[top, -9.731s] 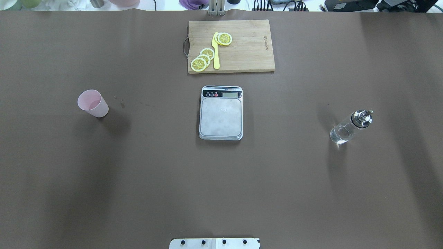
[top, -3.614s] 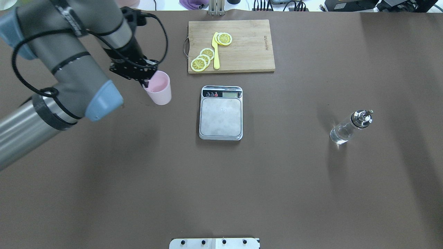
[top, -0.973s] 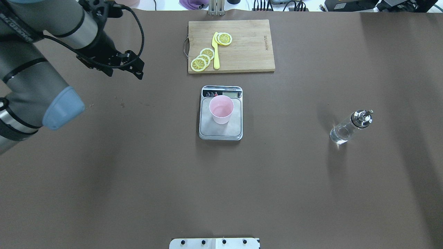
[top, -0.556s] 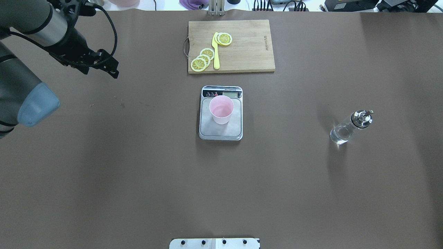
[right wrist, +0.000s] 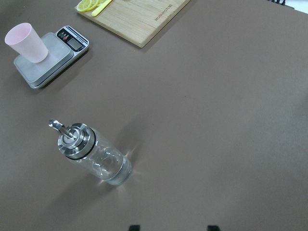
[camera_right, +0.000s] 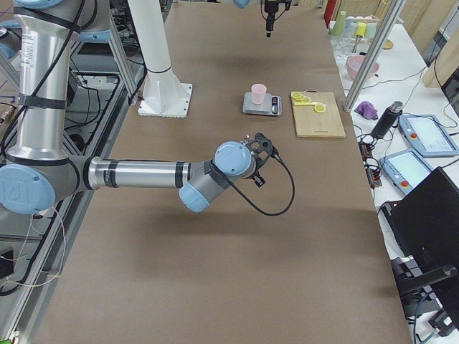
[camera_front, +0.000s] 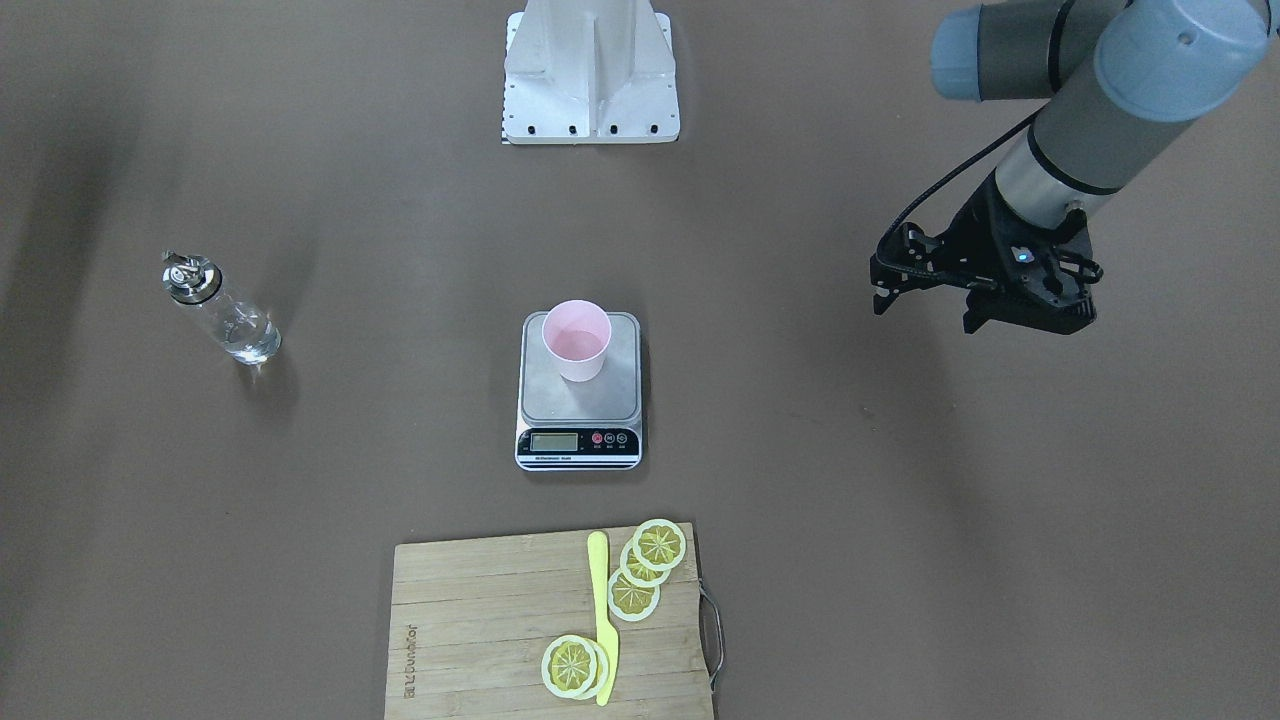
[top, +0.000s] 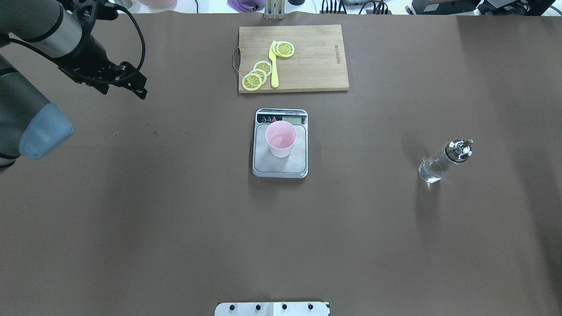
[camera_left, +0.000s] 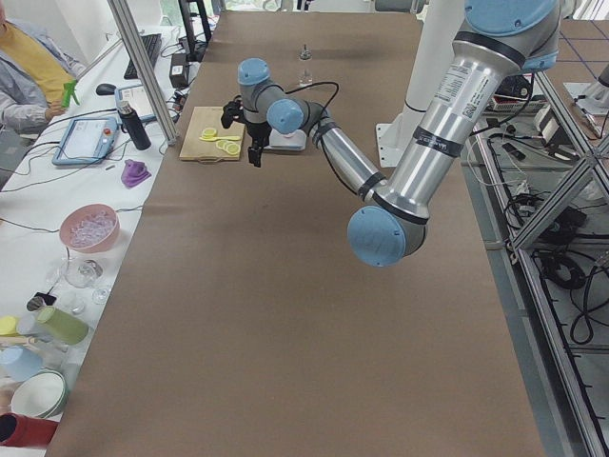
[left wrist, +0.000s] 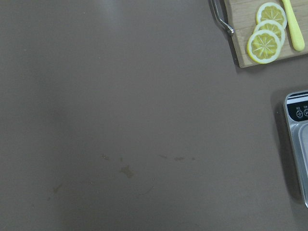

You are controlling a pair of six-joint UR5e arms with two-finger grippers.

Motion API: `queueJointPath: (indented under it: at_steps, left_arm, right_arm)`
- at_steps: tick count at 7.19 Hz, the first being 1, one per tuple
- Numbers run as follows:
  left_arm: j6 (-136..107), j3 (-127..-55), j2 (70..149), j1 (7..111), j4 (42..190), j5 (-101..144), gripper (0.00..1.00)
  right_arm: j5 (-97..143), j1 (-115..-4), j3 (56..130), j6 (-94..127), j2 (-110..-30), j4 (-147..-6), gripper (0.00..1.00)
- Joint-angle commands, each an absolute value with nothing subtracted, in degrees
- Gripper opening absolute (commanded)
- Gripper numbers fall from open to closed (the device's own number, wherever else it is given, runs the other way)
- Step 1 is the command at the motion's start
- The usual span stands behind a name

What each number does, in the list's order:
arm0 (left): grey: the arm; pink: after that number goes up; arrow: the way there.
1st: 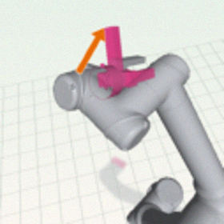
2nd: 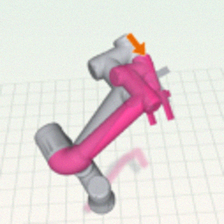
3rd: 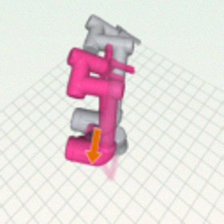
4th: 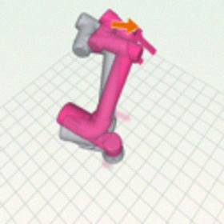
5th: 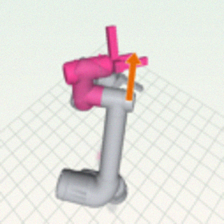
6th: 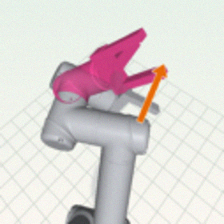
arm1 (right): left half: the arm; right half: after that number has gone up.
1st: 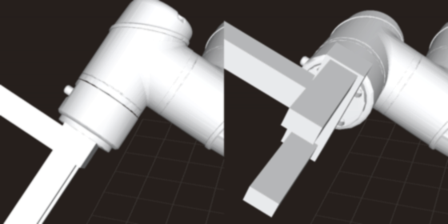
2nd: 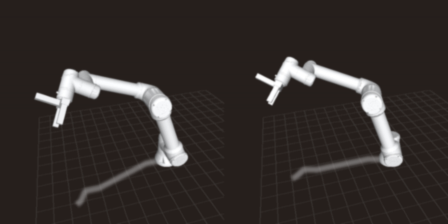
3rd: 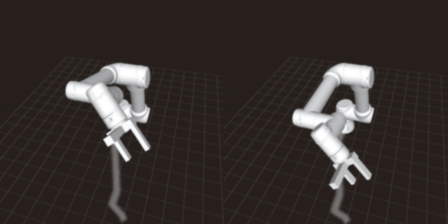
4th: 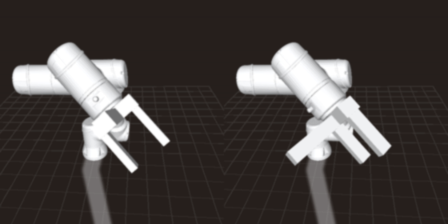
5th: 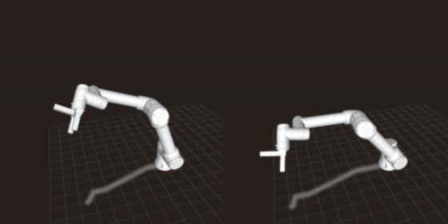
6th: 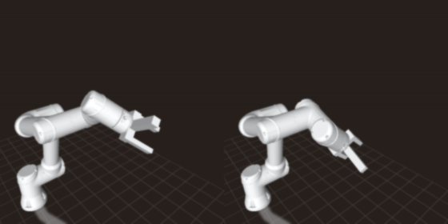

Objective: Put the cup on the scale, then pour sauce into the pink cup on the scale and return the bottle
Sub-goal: 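Release the cup and withdraw the left gripper away from the scale, then reach the right gripper to the glass sauce bottle and grasp it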

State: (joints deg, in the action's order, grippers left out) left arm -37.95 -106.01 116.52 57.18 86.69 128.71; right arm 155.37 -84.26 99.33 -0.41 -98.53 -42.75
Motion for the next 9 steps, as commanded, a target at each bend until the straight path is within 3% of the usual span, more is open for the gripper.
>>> queueJointPath:
  at_steps: [1,2,9]
  left_arm:
    - [-37.8,-105.8,115.6,57.7,86.7,128.3,0.97]
    - [-37.8,-105.8,115.3,57.7,86.8,128.2,0.97]
    - [-36.9,-105.2,115.2,59.2,86.8,128.0,0.98]
  right_arm:
    - [151.5,-78.5,99.1,-0.3,-99.1,-36.1,0.55]
    - [151.3,-75.8,99.0,0.3,-100.0,-33.5,0.80]
    - [131.7,-59.8,98.5,19.1,-103.6,-14.1,0.81]
